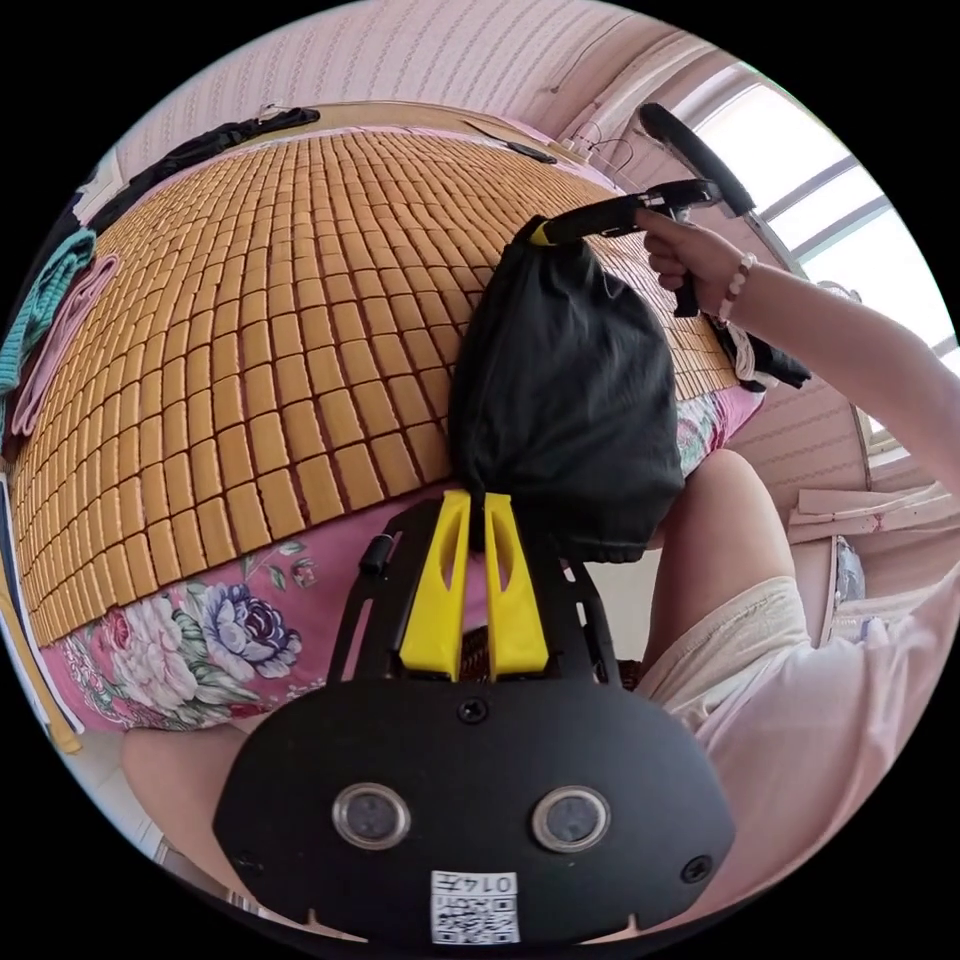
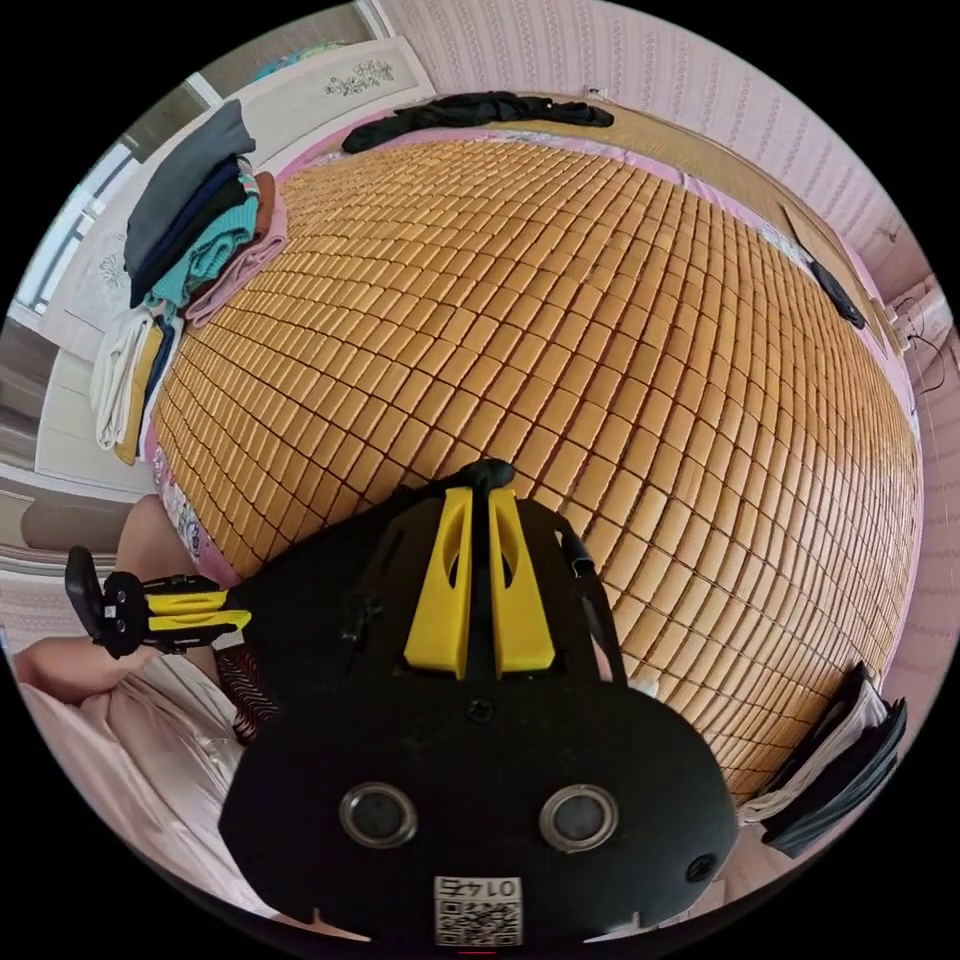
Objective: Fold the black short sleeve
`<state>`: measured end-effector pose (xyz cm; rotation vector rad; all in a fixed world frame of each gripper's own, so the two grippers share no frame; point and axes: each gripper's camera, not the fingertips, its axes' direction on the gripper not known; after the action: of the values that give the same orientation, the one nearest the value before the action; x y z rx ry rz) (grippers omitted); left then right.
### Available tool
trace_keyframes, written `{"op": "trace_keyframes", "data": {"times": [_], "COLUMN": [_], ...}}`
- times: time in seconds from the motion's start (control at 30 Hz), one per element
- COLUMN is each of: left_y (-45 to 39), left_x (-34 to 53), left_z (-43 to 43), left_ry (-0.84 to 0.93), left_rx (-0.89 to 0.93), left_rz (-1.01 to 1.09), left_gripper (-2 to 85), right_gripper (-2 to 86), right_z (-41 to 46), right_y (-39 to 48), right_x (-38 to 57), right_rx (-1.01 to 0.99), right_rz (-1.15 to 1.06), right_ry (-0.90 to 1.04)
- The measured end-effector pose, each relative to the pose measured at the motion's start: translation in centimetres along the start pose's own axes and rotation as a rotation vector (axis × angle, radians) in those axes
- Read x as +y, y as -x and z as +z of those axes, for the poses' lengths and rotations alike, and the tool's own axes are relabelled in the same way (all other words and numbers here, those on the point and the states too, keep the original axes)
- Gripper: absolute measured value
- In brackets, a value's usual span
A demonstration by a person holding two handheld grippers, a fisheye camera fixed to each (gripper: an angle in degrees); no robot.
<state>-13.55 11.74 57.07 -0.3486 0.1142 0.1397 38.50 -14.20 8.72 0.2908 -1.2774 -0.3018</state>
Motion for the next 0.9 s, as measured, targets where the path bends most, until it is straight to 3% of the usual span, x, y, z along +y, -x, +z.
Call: {"op": "trace_keyframes", "data": {"times": [0.1, 0.27, 0.53, 0.73, 0.9], "left_y": [-0.2, -4.8, -13.7, -20.5, -27.7], "left_x": [1.1, 3.6, 3.3, -2.4, -9.9], "left_z": [-1.4, -5.9, -7.5, -5.1, -2.6], "left_ry": [-0.066, -0.214, -0.286, -0.315, -0.439], "left_rx": [0.002, -0.048, 0.08, 0.216, 0.233], "left_rz": [0.03, 0.333, 0.708, 0.853, 0.843], "left_gripper": [-0.7, -0.9, -0.9, -0.7, 1.0], "right_gripper": [0.7, 0.9, 1.6, 2.0, 3.5], "right_z": [-4.3, -10.6, -17.2, -23.1, -28.7], "right_y": [0.0, -1.0, -2.6, -6.9, -15.3], "right_x": [5.7, 17.2, 36.8, 44.5, 43.4], "right_rx": [-0.021, -0.043, 0.098, 0.212, 0.337], "right_rz": [0.013, 0.112, 0.5, 0.665, 0.718], "right_ry": [-0.173, -0.389, -0.662, -0.645, -0.563]}}
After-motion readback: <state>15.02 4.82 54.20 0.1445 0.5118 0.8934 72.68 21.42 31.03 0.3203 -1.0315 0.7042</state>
